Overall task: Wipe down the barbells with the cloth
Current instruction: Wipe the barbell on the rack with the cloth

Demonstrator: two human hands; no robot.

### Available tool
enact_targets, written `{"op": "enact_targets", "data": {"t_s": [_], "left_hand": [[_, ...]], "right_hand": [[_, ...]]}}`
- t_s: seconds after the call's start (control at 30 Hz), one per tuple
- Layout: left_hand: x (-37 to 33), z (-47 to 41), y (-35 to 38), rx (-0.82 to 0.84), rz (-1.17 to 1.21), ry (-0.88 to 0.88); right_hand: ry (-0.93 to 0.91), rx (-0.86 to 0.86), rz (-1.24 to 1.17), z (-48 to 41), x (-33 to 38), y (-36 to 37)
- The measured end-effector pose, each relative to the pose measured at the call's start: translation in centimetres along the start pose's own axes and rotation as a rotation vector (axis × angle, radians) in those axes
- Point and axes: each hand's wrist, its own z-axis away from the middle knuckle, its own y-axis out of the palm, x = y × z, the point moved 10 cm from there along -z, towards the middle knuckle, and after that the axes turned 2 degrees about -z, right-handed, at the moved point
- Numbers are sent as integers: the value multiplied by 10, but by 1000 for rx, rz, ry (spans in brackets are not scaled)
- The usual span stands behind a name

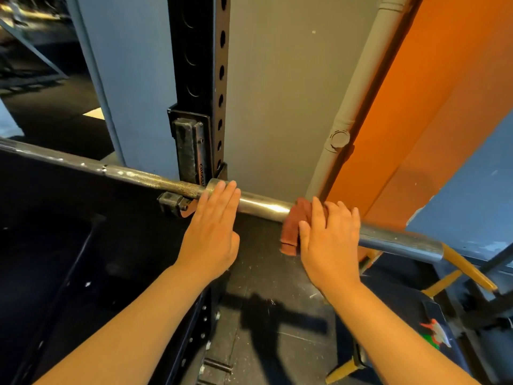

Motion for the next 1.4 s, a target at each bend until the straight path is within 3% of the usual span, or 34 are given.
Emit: {"op": "enact_targets", "data": {"t_s": [0.1,0.2,0.4,0.63,0.87,0.97,1.17,1.3,1.4], "left_hand": [[1,-3,2,14,37,-15],[6,-4,-5,-22,60,22],[17,-12,-9,-86,3,19],[19,-32,-8,-78,2,-30],[21,-30,-13,-60,-61,12],[24,-33,-15,-52,-25,16],[22,-36,-16,-81,27,6],[17,-40,-18,-143,70,16],[18,-46,-18,-174,37,42]], "right_hand": [[-225,40,18,-5,61,18],[-309,54,-8,-10,58,17],[-127,55,50,-5,61,16],[-279,82,97,-42,111,27],[-345,61,76,-27,96,20],[-289,55,88,-15,51,9],[16,-13,44,13,-60,-15],[252,-58,-60,12,-42,-12],[106,-3,-22,9,3,3]]}}
